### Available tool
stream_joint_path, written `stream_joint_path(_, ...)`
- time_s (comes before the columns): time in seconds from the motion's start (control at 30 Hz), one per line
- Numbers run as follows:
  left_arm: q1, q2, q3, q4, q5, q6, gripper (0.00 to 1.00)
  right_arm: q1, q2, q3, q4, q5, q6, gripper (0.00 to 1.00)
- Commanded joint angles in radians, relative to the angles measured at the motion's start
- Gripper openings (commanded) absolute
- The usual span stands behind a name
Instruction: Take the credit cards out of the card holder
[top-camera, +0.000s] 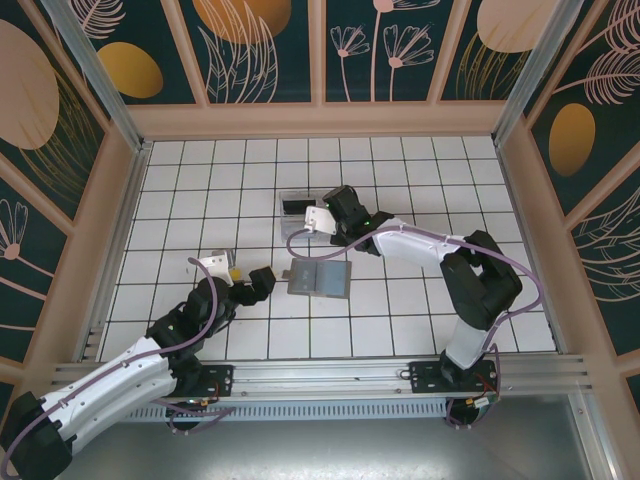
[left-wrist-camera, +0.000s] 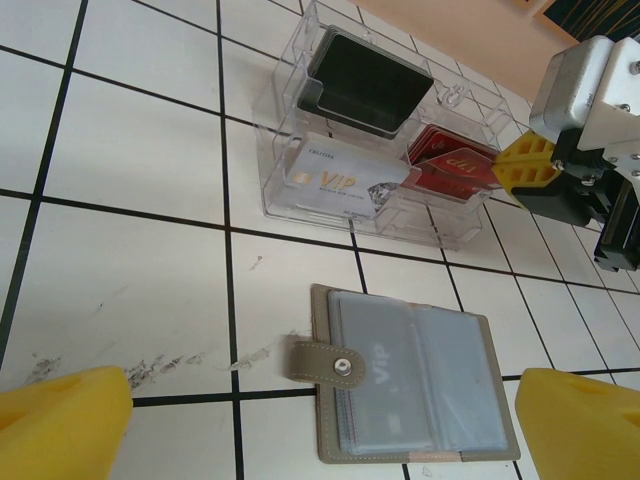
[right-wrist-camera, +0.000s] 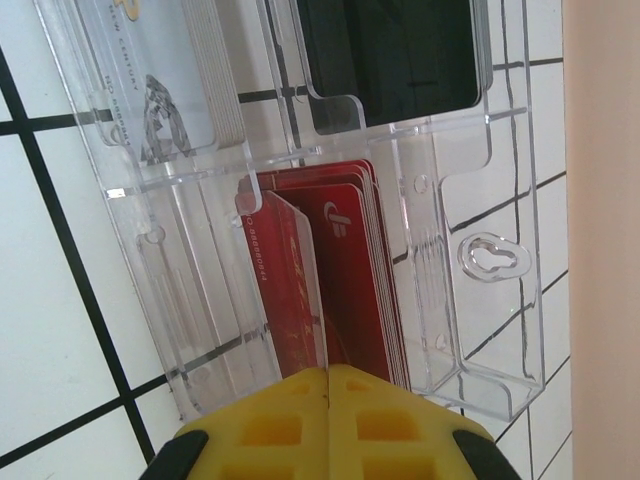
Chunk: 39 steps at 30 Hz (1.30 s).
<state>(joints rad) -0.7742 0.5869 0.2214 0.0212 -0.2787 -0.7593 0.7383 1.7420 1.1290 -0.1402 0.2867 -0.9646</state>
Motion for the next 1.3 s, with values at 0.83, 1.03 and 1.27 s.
stream_joint_path(0.83, 0.004, -0.012, -0.004, -0.011, -0.019, 0.024, 0.99, -0.044, 0.044, 0.051, 0.1, 0.069, 0.114, 0.35)
stream_joint_path(1.03, 0.003, -0.009, -0.002, -0.012, -0.014, 0.022, 0.99, -0.043, 0.017, 0.046, 0.098, 0.068, 0.148, 0.43)
stream_joint_path(1.27, 0.004, 0.003, 0.007, -0.013, -0.005, 0.012, 0.99, -0.045, -0.057, 0.035, 0.091, 0.077, 0.301, 0.43)
